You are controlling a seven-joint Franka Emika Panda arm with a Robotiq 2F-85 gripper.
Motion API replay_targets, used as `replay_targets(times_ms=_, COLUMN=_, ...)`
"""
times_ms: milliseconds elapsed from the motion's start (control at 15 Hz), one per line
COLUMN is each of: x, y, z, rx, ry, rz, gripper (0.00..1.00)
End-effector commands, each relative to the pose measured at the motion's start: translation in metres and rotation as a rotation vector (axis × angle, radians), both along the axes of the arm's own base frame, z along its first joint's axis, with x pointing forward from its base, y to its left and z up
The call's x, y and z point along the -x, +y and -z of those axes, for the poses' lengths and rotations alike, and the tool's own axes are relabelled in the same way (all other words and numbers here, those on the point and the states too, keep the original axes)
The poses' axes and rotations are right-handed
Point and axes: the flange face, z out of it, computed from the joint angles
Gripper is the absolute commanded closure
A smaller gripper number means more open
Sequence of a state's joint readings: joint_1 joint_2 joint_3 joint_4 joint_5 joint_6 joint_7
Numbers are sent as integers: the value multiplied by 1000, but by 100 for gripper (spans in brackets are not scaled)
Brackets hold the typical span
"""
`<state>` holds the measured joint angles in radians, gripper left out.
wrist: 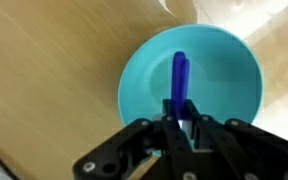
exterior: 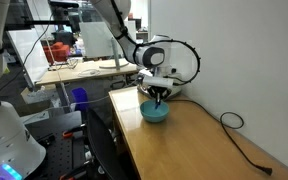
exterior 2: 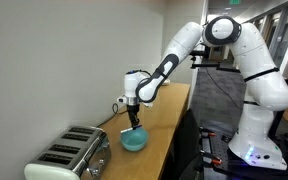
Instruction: Place the blue pen inside the blue bowl
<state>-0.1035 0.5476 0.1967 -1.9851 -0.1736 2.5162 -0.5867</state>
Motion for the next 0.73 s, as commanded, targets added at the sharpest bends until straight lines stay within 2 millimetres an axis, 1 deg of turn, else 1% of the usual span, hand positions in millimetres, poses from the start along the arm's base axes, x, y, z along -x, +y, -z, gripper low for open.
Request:
replay_targets(times_ms=0, x=-2, y=-4, z=-3, rx=12, ry=12, rz=2, gripper=53)
replay_targets(times_ms=67, x=-4, y=-6, z=-5, rx=10, ry=12, rz=1, gripper=46)
replay_targets(times_ms=133, x=-1, y=-6, z=-6, rx=8, ry=8, rz=3, gripper=38)
replay_targets(times_ms=200, x=-3, y=-8, z=-9, rx=9, ry=1, rz=8, gripper=31)
replay_targets(times_ms=267, x=-6, y=-10, z=-13, rx=7, ry=-6, rz=9, gripper=22)
replay_targets(times_ms=400, x=-14, y=-17, z=-26, rx=11, ry=-30, rz=28, gripper=7)
replay_targets(times_ms=467, x=-17, y=-21, z=-33, rx=11, ry=-43, rz=34, gripper=1)
replay_targets(times_ms=533, x=-18, y=-25, z=-42, rx=14, ry=-42, rz=37, gripper=0)
replay_targets(times_ms=667, x=-15, y=-30, z=-56, rx=18, ry=-43, rz=19, gripper=0)
